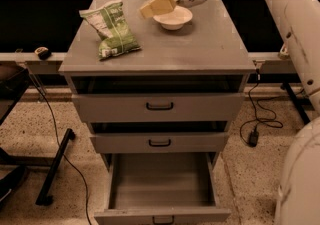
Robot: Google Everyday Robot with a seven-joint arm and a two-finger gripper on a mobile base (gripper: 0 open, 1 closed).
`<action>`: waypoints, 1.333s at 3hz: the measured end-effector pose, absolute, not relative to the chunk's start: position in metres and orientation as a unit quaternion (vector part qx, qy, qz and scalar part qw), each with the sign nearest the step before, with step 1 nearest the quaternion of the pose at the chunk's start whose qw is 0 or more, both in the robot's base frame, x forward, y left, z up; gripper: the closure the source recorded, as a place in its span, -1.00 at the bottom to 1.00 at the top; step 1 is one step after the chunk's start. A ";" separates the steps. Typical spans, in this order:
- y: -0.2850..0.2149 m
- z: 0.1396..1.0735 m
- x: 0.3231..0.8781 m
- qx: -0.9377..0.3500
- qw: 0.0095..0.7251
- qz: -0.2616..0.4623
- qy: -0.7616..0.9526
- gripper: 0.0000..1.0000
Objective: Place green jalapeno chip bag into bottom drawer
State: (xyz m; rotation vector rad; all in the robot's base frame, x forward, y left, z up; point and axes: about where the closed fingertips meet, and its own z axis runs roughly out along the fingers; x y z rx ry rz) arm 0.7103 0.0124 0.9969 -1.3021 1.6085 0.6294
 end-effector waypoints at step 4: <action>0.049 0.901 0.816 -0.402 0.457 0.225 0.761 -1.00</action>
Offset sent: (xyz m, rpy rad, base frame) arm 0.1127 0.0278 -0.0617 0.0806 0.1378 -0.2516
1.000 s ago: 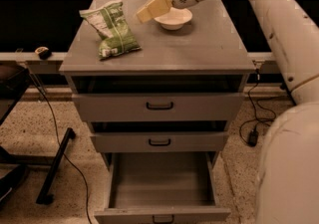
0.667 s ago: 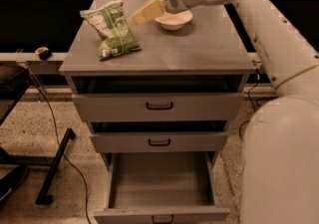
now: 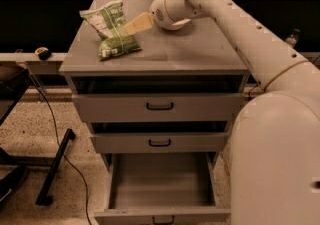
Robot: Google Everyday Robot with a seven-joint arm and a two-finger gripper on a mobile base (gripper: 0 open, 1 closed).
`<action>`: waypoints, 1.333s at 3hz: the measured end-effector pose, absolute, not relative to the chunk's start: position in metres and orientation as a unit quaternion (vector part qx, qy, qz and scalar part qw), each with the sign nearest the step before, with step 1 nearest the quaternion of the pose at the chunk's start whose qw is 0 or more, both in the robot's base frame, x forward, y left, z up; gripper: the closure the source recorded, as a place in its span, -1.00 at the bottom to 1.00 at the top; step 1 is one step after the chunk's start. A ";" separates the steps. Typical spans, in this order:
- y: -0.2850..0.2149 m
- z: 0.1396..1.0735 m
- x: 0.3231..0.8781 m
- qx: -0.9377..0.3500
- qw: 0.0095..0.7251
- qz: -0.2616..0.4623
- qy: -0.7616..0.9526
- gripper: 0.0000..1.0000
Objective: Place green jalapeno chip bag into bottom drawer
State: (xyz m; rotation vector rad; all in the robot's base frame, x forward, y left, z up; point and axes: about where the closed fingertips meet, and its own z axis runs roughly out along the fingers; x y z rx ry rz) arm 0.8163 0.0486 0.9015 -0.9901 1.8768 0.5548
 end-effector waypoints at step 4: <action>0.153 0.893 0.789 -0.463 0.451 0.330 0.688 0.77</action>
Offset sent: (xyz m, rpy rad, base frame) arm -0.0220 0.1182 -0.0121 -0.0027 -0.0091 0.2465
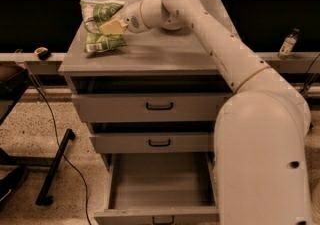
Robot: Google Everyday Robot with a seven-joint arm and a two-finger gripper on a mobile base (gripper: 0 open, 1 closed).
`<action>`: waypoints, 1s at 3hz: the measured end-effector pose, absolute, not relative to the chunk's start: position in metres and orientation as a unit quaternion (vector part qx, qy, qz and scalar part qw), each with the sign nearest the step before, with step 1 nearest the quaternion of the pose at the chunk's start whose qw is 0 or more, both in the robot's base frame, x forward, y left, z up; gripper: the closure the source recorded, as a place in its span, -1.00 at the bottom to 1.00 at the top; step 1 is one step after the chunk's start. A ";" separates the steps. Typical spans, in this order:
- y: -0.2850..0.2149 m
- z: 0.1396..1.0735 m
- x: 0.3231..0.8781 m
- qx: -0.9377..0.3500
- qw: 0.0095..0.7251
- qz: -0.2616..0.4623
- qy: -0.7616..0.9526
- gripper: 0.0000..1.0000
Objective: Place green jalapeno chip bag into bottom drawer
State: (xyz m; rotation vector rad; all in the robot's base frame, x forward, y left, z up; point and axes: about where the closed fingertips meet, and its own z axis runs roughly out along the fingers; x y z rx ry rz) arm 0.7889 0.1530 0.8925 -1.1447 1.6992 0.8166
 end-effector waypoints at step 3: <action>0.050 0.953 0.656 -0.523 0.507 0.342 0.594 1.00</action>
Offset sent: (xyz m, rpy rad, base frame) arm -0.1493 -0.1078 0.0907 0.1826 -0.3012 0.2013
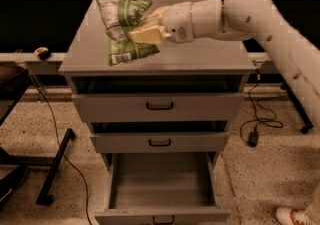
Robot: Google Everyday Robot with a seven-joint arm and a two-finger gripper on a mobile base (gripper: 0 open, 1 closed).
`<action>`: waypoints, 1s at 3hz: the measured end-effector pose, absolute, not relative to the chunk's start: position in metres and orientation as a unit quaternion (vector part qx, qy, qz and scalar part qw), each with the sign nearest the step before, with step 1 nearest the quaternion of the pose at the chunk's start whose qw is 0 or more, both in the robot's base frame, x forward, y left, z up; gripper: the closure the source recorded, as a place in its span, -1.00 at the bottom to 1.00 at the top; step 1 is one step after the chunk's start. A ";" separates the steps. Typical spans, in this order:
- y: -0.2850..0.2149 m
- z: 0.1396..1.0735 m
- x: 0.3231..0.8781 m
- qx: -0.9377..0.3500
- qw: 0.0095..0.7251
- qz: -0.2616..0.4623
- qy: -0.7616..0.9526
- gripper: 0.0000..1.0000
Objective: Place green jalapeno chip bag into bottom drawer
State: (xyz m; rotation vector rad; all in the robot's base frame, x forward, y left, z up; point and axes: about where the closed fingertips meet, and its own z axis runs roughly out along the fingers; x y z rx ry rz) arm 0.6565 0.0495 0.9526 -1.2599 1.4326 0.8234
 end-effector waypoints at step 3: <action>0.030 0.888 0.598 -0.595 0.387 0.341 0.617 1.00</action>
Offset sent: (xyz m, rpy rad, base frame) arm -0.0330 -0.0193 -0.0497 -0.1546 0.0719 0.0488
